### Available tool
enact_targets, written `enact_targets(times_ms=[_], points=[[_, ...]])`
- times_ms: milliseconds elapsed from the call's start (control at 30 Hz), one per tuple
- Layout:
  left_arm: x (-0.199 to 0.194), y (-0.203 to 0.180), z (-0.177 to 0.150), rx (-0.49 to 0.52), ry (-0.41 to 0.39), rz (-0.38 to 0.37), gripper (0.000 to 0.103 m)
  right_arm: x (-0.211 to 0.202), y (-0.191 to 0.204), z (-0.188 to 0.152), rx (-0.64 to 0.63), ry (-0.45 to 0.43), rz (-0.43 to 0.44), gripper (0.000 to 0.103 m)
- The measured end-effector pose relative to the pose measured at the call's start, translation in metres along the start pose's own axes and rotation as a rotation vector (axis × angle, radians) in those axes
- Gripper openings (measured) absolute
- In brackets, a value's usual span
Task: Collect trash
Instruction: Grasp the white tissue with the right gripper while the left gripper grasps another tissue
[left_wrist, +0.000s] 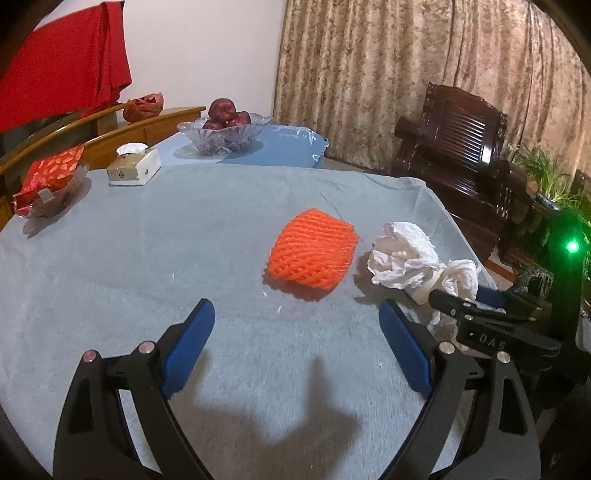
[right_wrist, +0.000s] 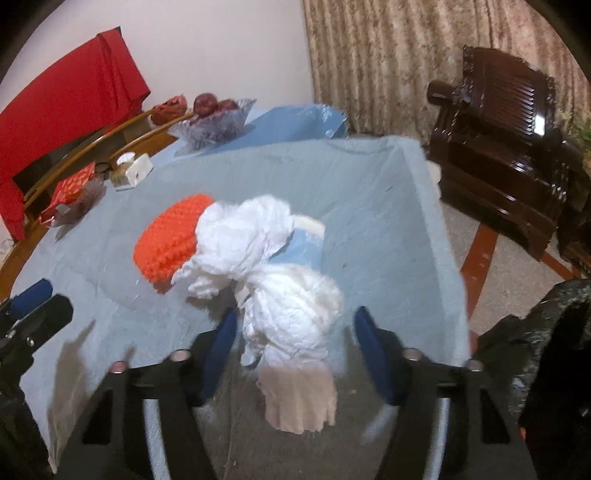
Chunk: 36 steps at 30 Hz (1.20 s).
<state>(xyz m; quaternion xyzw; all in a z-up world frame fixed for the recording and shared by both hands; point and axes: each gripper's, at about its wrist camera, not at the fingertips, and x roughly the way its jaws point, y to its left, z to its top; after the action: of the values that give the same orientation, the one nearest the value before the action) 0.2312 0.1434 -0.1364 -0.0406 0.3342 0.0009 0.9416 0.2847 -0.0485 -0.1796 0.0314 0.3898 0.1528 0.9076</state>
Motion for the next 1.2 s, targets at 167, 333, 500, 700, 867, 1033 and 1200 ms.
enact_targets(times_ms=[167,333,500,700,867,1033,1200], points=[[0.007,-0.006,0.001,0.006,0.005,-0.016,0.088,0.004,0.001,-0.005,-0.008,0.031,0.039,0.029],[0.01,-0.016,0.003,0.013,0.003,-0.033,0.086,-0.009,-0.004,-0.004,-0.007,0.006,0.057,0.026],[0.011,-0.029,0.007,0.019,-0.005,-0.058,0.086,-0.032,-0.014,0.003,0.009,-0.038,0.056,0.026],[0.023,-0.051,0.014,0.044,-0.012,-0.095,0.086,-0.046,-0.038,0.016,0.056,-0.071,0.029,0.026],[0.041,-0.069,0.024,0.056,-0.009,-0.122,0.086,-0.045,-0.048,0.023,0.059,-0.075,0.012,0.026],[0.063,-0.084,0.034,0.063,0.008,-0.137,0.079,-0.042,-0.053,0.025,0.071,-0.077,0.014,0.026],[0.084,-0.086,0.037,0.042,0.055,-0.158,0.062,-0.041,-0.056,0.025,0.074,-0.079,0.021,0.026]])
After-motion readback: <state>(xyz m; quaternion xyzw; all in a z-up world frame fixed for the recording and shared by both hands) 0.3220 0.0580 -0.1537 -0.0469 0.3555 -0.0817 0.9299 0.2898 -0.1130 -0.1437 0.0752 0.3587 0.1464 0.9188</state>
